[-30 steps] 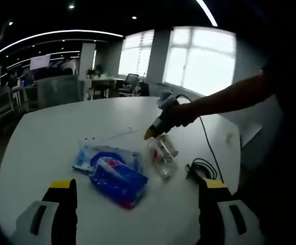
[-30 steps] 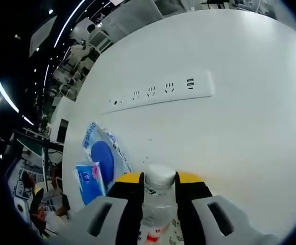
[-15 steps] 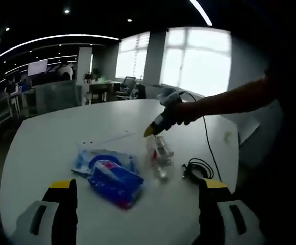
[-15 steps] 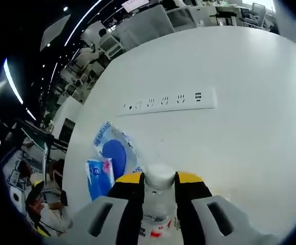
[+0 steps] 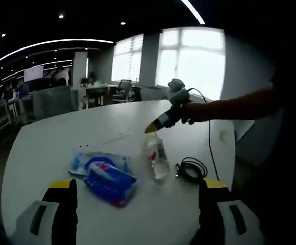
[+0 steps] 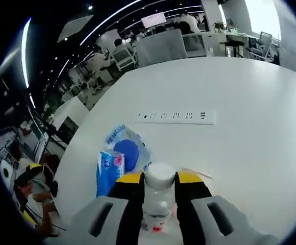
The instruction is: Arrange the tabletop items into an orderly group along one side of the table until the central work area is clear of visible clutter.
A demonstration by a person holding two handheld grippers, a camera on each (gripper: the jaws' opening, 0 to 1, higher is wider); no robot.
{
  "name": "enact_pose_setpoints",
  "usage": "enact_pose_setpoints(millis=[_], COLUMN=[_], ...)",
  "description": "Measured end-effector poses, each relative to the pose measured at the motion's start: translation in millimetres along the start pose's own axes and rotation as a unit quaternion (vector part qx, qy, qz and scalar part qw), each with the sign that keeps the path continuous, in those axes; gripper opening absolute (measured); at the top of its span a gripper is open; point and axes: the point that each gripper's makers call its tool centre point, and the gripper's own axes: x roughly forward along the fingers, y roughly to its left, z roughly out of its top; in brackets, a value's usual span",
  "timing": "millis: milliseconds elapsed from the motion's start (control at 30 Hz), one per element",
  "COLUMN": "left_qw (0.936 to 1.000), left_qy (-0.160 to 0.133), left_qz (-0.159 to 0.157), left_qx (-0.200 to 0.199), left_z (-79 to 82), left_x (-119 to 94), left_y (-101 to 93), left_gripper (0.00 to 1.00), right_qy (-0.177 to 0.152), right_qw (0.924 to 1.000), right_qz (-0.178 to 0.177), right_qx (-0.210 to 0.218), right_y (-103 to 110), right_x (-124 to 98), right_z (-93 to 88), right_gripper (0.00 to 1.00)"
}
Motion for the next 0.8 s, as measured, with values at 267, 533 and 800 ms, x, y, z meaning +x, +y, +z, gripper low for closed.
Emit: enact_pose_setpoints(millis=[267,533,800], left_qw=[1.0000,0.9999,0.9999], left_qy=[-0.004,-0.011,-0.010], left_qz=[-0.002,-0.001,0.003], left_qx=[0.003,0.002,0.002], left_z=[-4.4,-10.5,-10.4], left_x=[-5.6,-10.0,-11.1], left_y=[-4.1,-1.7,-7.7], left_gripper=[0.98,0.98,0.98], right_qy=[-0.045,-0.068,-0.082], right_qw=[0.9963,0.9916,0.9914], right_qz=[-0.012,-0.018,-0.017], right_qx=[-0.073,-0.109,-0.100], right_y=[35.0,49.9,59.3], right_x=[-33.3,-54.1,-68.9], right_z=[-12.8,-30.5,-46.8], right_gripper=[0.18,0.18,0.18])
